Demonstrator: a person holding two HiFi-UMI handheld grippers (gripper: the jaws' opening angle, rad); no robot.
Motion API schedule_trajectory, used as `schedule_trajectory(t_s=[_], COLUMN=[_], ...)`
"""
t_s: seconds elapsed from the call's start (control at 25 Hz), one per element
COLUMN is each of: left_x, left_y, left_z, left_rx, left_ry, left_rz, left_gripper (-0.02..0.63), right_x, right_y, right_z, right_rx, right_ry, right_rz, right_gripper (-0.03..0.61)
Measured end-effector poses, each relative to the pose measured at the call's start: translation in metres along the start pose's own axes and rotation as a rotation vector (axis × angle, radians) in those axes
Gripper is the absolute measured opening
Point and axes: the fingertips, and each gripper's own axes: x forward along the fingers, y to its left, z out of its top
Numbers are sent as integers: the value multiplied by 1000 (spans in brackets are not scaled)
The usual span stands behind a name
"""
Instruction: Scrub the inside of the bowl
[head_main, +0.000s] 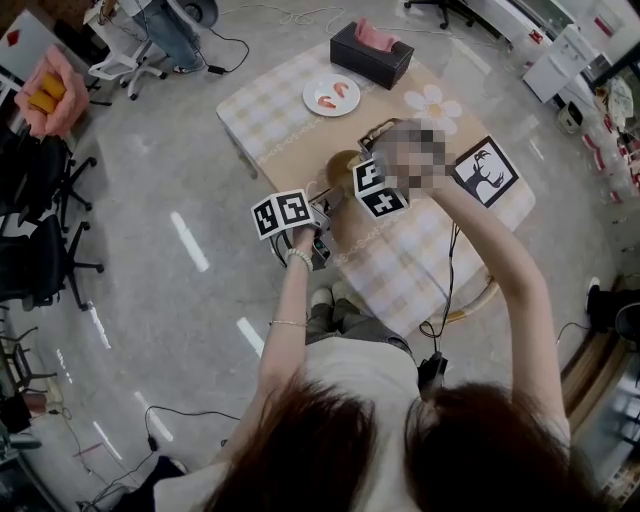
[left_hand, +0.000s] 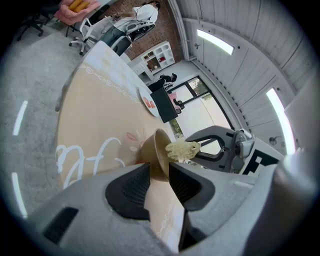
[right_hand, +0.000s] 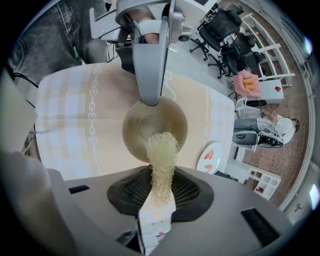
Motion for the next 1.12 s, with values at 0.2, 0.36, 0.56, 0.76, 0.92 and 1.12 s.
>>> schedule_trajectory(t_s=[0.2,0.36,0.56,0.76,0.92,1.12], left_x=[-1,-1,-2,-4,-3,-5], left_y=[0,1,2,2,3,4], left_z=[0,0,1,3,2,3], left_rx=[-2,-5,-13,-18,-20,-27], left_ry=[3,2,-2,-6,-5,-10], left_rz=[-3,-4,-6,-7,-6,-6], left_gripper=[120,120,120,120,120,120], right_x=[-4,-6,-11,-15,-18,-19], right_y=[9,15,23,26,29,26], right_z=[1,5,9,17,25,36], right_rx=[0,-16,-45,-88,-115,-127], right_ry=[-1,-1,0,3,-7,-26], right_rz=[10,12,12,13,16,16], right_gripper=[95,95,95,95,95,95])
